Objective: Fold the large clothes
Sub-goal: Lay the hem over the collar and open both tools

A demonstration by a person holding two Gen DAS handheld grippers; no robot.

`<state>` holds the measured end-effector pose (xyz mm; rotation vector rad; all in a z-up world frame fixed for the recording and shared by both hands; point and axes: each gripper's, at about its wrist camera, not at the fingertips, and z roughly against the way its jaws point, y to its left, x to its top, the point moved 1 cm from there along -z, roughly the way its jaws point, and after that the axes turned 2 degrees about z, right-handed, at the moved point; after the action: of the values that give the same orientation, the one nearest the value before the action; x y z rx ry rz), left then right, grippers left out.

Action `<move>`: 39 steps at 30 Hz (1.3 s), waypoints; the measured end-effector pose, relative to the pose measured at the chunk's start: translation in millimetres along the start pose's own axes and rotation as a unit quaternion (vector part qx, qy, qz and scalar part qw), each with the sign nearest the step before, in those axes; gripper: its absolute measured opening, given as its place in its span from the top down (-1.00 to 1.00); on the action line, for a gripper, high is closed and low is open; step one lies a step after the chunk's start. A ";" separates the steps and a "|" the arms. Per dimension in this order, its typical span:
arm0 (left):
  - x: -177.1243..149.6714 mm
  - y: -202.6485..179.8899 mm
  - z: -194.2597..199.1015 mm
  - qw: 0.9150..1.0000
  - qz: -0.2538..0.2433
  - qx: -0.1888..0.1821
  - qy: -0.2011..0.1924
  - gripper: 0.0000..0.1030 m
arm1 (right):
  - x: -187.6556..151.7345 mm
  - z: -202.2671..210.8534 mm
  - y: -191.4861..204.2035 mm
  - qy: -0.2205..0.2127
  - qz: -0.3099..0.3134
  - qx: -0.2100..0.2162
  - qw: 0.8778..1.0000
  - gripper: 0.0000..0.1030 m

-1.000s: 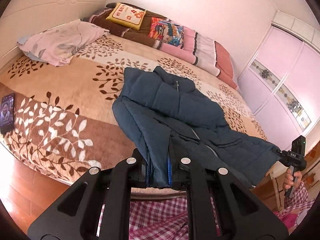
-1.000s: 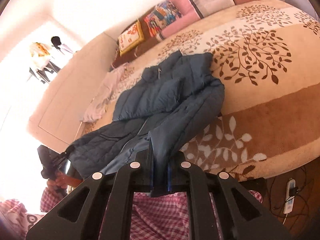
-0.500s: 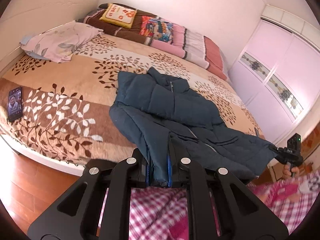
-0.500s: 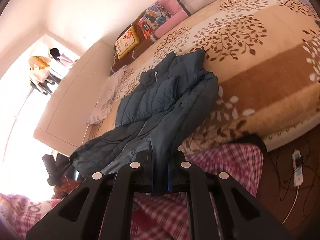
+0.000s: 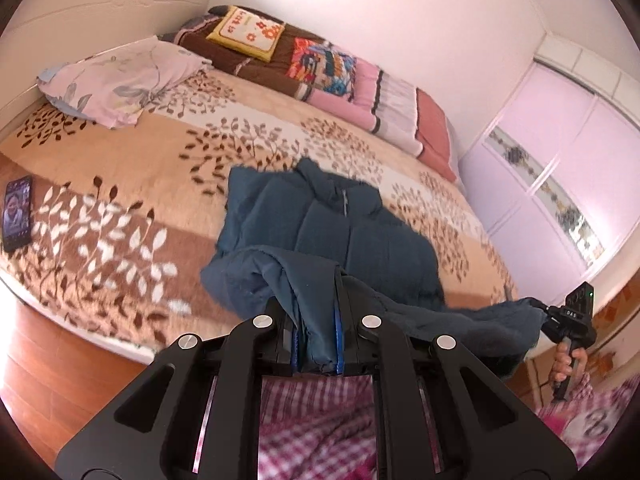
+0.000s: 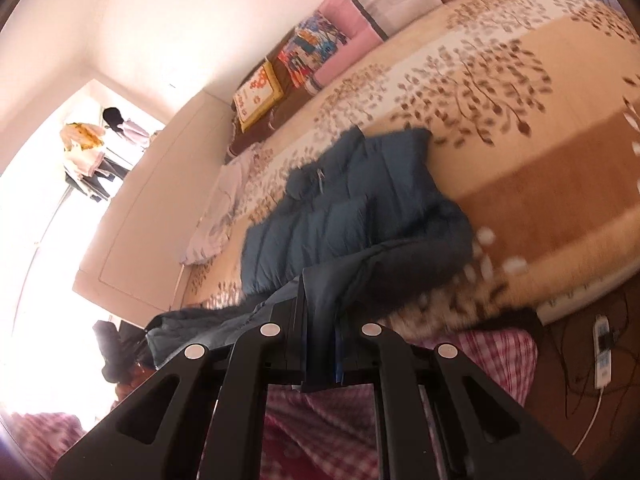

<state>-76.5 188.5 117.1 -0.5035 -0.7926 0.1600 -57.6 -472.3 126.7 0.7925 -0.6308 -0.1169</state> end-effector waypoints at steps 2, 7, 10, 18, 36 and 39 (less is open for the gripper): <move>17.9 -2.3 -9.5 1.000 0.002 0.004 -0.006 0.76 | 22.8 -8.1 3.3 -0.007 0.002 0.004 1.000 0.80; 63.5 -8.9 -43.0 1.000 -0.006 0.014 -0.013 0.76 | 83.6 -41.9 10.1 -0.013 0.017 -0.005 1.000 0.80; 97.2 -8.5 -75.7 1.000 0.000 0.020 -0.015 0.76 | 123.0 -73.0 6.8 -0.014 0.015 -0.015 1.000 0.80; 175.6 13.7 -200.1 0.996 0.036 0.077 0.000 0.75 | 214.5 -176.2 -29.0 -0.007 -0.027 -0.059 0.998 0.80; 188.1 61.5 -366.9 0.978 0.077 0.186 0.060 0.51 | 256.6 -349.8 -122.1 0.053 -0.082 -0.173 0.980 0.74; 192.0 66.1 -361.4 0.979 0.106 0.164 0.065 0.35 | 257.1 -348.5 -128.0 0.057 -0.105 -0.147 0.982 0.60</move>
<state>319.0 173.4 -6.0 -0.2817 -0.5675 0.4437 366.3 -427.7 -22.4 0.5733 -0.4082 -0.3468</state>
